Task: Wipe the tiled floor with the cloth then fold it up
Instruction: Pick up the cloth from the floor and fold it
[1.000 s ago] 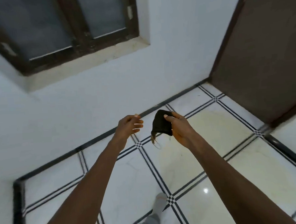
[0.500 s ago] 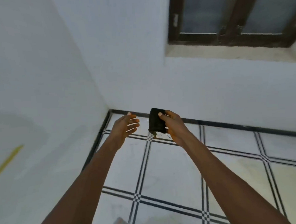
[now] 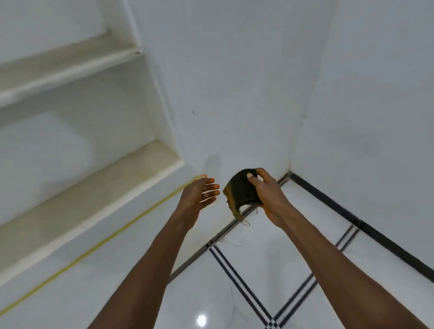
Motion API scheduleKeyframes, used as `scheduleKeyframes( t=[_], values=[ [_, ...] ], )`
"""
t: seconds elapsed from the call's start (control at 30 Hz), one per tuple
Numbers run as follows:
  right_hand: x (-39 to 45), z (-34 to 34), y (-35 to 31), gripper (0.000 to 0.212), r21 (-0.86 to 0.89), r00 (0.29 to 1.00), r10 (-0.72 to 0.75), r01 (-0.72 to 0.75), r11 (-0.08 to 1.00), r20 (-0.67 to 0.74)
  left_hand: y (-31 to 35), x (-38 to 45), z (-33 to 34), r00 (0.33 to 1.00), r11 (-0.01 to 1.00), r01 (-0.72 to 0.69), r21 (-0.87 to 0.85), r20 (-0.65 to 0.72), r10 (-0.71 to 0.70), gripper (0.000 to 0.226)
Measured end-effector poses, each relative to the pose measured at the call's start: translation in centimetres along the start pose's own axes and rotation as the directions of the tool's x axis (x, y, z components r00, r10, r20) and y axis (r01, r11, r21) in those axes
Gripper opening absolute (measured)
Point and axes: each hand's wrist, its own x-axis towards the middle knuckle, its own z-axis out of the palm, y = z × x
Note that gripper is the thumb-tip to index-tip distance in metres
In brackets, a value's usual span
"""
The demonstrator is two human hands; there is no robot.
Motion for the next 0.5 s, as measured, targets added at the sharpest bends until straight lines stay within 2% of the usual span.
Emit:
scheduleKeyframes(
  t=[0.1, 0.2, 0.3, 0.37, 0.4, 0.5],
  values=[
    [2.8, 6.5, -1.2, 0.019, -0.059, 0.995, -0.011, 0.017, 0.998, 0.096, 1.2, 1.4, -5.7, 0.995, 0.998, -0.012, -0.060, -0.104, 0.006, 0.039],
    [5.6, 12.8, -2.3, 0.021, -0.102, 0.974, 0.003, 0.021, 0.995, 0.228, 2.3, 2.3, -10.9, 0.978, 0.981, -0.028, -0.191, -0.207, -0.012, 0.037],
    [8.2, 18.4, -4.2, 0.024, -0.053, 0.926, 0.036, -0.017, 0.998, 0.375, 3.9, 2.7, -15.4, 0.955, 0.932, -0.091, -0.352, -0.296, -0.018, 0.035],
    [9.1, 19.7, -5.2, 0.022, -0.005, 0.908, 0.037, -0.039, 0.999, 0.418, 4.6, 2.3, -17.1, 0.947, 0.904, -0.122, -0.410, -0.320, -0.018, 0.034],
    [12.7, 23.6, -6.3, 0.021, -0.053, 0.865, 0.081, -0.063, 0.997, 0.494, 5.6, 4.1, -20.2, 0.905, 0.873, -0.190, -0.449, -0.424, -0.021, 0.034],
    [16.8, 25.5, -5.7, 0.032, -0.221, 0.878, 0.062, 0.051, 0.974, 0.474, 6.5, 4.6, -21.8, 0.897, 0.869, -0.194, -0.455, -0.440, -0.031, 0.036]
  ],
)
